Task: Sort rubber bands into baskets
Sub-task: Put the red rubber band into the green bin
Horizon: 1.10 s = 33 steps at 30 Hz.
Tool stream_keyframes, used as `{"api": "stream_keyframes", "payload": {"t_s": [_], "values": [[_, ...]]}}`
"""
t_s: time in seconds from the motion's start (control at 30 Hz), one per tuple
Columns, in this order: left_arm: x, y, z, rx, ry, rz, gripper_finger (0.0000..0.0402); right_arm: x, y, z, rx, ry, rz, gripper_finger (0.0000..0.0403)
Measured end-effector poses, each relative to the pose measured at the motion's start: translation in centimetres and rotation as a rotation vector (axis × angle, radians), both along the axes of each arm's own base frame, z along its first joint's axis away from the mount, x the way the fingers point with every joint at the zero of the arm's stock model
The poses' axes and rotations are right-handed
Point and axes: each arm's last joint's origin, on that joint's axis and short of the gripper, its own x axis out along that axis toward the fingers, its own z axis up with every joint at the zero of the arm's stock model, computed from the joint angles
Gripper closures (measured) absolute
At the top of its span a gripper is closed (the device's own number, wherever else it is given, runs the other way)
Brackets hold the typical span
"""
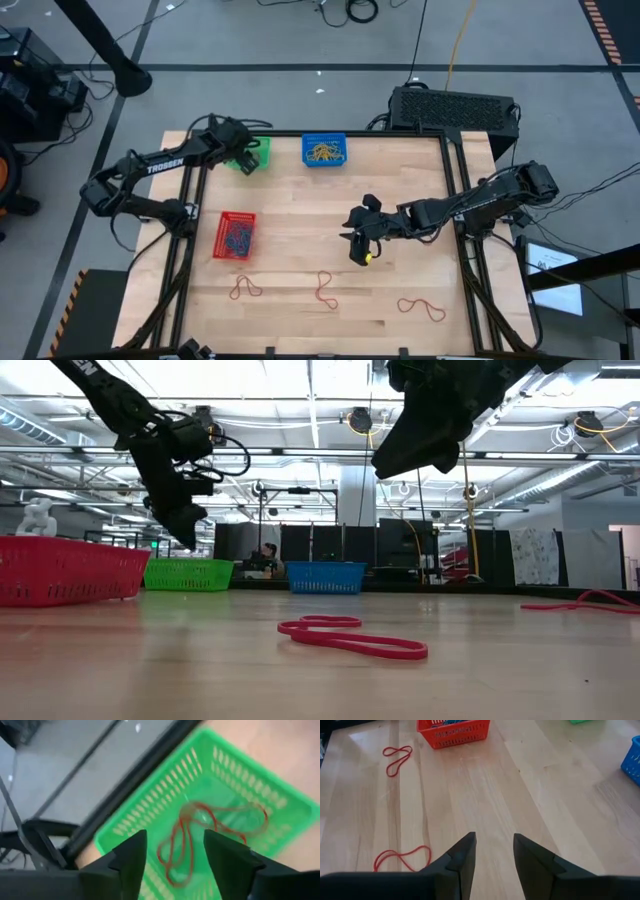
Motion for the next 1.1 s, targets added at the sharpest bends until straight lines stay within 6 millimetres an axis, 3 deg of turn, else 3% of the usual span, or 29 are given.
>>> {"api": "stream_keyframes", "payload": {"t_s": [0.2, 0.43, 0.73, 0.93, 1.1], "values": [[0.9, -1.2, 1.4, -0.135, -0.033, -0.078, 0.0181, 0.0, 0.0, 0.0, 0.000, 0.002, -0.001, 0.0279], [4.6, -4.9, 3.2, -0.386, -0.386, -0.545, 0.0180, 0.0, 0.0, 0.0, -0.001, 0.002, 0.000, 0.0279], [10.4, -15.4, 2.6, -0.396, -0.429, -1.047, 0.0180, 0.0, 0.0, 0.0, 0.017, 0.000, -0.015, 0.0279], [13.2, -22.4, 0.2, -0.283, -0.443, -1.279, 0.0180, 0.0, 0.0, 0.0, 0.024, -0.002, -0.020, 0.0279], [14.8, -26.5, -2.9, -0.234, -0.461, -1.445, 0.0180, 0.0, 0.0, 0.0, 0.046, -0.005, -0.038, 0.0279]]}}
